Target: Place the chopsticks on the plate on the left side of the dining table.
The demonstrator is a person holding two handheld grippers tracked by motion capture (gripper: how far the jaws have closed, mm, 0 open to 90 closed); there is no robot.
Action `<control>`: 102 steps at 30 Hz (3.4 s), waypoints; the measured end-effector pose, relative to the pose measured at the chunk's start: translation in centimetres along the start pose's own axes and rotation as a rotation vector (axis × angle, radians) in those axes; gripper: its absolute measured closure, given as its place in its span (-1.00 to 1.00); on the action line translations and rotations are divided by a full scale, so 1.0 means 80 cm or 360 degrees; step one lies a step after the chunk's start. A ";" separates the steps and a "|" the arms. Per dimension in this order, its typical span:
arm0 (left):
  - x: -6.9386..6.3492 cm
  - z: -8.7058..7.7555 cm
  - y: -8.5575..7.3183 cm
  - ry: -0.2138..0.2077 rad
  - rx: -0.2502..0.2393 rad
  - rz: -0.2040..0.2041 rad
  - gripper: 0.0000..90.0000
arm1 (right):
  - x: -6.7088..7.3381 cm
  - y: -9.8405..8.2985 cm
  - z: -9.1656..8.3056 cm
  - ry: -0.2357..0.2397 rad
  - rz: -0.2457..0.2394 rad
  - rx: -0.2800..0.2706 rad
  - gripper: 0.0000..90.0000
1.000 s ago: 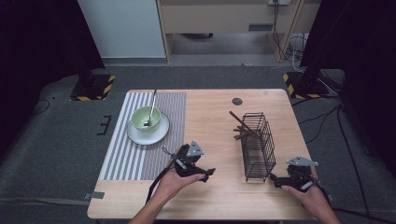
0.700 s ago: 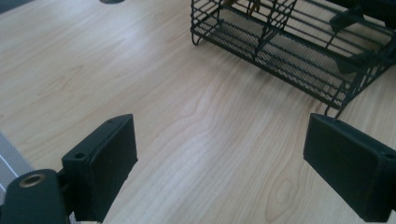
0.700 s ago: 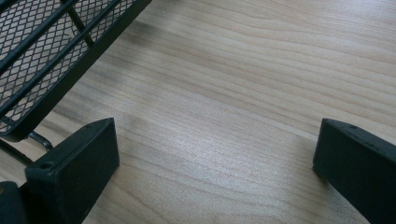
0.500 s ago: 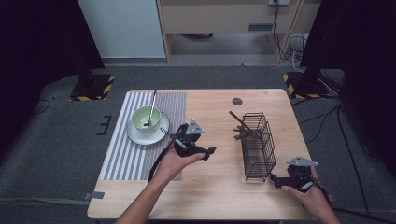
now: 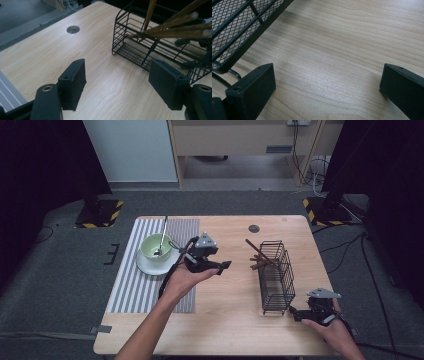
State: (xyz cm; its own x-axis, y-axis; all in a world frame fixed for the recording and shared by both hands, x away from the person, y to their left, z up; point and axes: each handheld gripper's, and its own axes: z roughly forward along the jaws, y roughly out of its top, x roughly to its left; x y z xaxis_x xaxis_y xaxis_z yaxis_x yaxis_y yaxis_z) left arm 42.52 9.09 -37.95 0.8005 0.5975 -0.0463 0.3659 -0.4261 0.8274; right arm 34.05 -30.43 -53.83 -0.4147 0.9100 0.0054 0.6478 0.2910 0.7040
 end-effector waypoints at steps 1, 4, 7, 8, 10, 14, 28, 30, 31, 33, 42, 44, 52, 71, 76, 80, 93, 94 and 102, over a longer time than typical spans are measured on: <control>0.000 -0.001 0.002 0.0001 -0.0001 0.0007 -0.32 | 0.000 0.000 0.000 0.0002 0.0001 0.0000 -0.99; 0.000 -0.004 0.011 -0.0010 -0.0017 0.0017 -0.27 | 0.000 0.000 0.000 0.0002 -0.0001 0.0000 -0.99; -0.001 -0.004 0.019 -0.0016 -0.0013 0.0039 -0.22 | 0.000 0.000 0.000 0.0002 0.0001 0.0001 -0.99; -0.002 -0.004 0.021 -0.0020 -0.0013 0.0043 -0.20 | 0.000 0.000 0.000 0.0003 -0.0001 0.0001 -0.99; -0.003 -0.002 0.026 -0.0033 -0.0025 0.0048 -0.12 | 0.000 0.000 0.000 0.0005 -0.0002 0.0001 -0.99; -0.006 0.004 0.034 -0.0062 -0.0037 0.0058 -0.05 | 0.000 0.000 0.000 0.0004 -0.0003 0.0001 -0.99; -0.013 0.031 0.068 -0.0193 -0.0069 0.0108 0.13 | -0.001 0.000 0.000 0.0008 -0.0005 0.0001 -0.99; -0.016 0.034 0.072 -0.0197 -0.0061 0.0122 0.15 | -0.001 0.000 0.000 0.0008 -0.0005 0.0001 -0.99; -0.017 0.035 0.073 -0.0198 -0.0060 0.0124 0.15 | -0.001 0.000 0.000 0.0008 -0.0005 0.0001 -0.99; -0.019 0.038 0.075 -0.0214 -0.0069 0.0116 0.18 | -0.001 0.000 0.000 0.0008 -0.0005 0.0001 -0.99; -0.019 0.044 0.085 -0.0238 -0.0075 0.0101 0.21 | -0.001 0.000 0.000 0.0009 -0.0007 0.0000 -0.99; -0.019 0.046 0.086 -0.0239 -0.0067 0.0098 0.22 | -0.001 0.000 0.000 0.0009 -0.0007 0.0000 -0.99; -0.020 0.053 0.088 -0.0265 -0.0050 0.0095 0.34 | -0.001 0.000 0.000 0.0011 -0.0008 -0.0001 -0.99; -0.016 0.057 0.088 -0.0288 -0.0036 0.0093 0.67 | -0.001 0.000 0.000 0.0014 -0.0012 -0.0001 -0.99; -0.017 0.055 0.089 -0.0300 -0.0051 0.0105 0.74 | -0.001 0.000 0.000 0.0014 -0.0012 -0.0001 -0.99; -0.017 0.054 0.089 -0.0305 -0.0056 0.0114 0.78 | -0.001 0.000 0.000 0.0014 -0.0015 -0.0001 -0.99; -0.022 0.052 0.089 -0.0330 -0.0068 0.0153 0.83 | -0.002 0.000 0.000 0.0015 -0.0015 -0.0002 -0.99; -0.023 0.052 0.089 -0.0331 -0.0064 0.0165 0.83 | -0.001 0.000 0.000 0.0015 -0.0015 -0.0002 -0.99; -0.025 0.046 0.088 -0.0331 -0.0088 0.0182 0.84 | -0.001 0.000 0.000 0.0015 -0.0015 -0.0002 -0.99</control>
State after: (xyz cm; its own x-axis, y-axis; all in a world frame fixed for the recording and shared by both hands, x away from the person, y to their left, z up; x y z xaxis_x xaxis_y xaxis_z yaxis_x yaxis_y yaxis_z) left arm 45.24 2.40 -34.11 0.9179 0.3922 -0.0604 0.2456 -0.4417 0.8629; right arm 34.15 -30.52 -53.83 -0.4269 0.9043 0.0054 0.6430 0.2994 0.7049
